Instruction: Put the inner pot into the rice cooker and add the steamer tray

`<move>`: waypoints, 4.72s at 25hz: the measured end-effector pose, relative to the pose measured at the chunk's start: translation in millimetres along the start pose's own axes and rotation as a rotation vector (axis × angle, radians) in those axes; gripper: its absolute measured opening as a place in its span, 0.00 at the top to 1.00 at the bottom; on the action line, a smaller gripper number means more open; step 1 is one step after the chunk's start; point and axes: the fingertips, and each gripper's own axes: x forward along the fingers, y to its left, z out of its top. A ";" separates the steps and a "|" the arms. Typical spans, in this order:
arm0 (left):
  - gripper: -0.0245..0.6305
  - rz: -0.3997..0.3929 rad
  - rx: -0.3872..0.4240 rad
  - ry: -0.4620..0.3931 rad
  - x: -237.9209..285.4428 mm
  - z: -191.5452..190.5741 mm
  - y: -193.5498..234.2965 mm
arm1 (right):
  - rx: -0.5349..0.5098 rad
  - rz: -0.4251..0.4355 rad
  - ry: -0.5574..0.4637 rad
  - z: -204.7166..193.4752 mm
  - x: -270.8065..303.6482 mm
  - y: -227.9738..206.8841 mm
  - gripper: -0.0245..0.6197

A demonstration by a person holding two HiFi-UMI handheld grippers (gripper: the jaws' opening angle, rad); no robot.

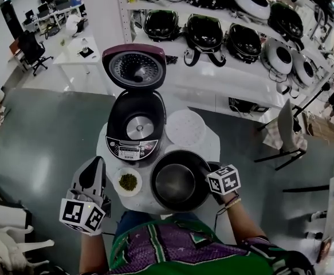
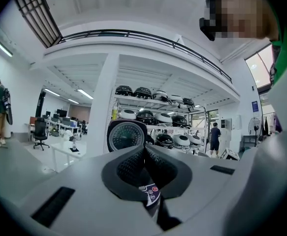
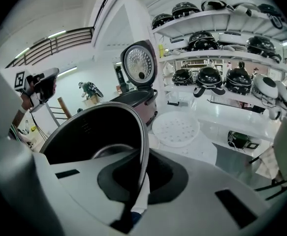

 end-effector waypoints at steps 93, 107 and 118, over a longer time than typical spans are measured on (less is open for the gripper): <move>0.93 0.026 -0.085 0.050 79.0 18.2 260.5 | 0.169 -0.206 -0.052 260.0 222.0 2.6 0.93; 0.93 0.019 -0.079 0.057 77.1 15.5 265.1 | -0.009 -0.317 -0.008 254.7 231.1 3.4 0.91; 0.93 -0.018 -0.053 0.056 80.7 23.5 255.2 | -0.068 -0.233 -0.017 251.1 233.3 20.5 0.71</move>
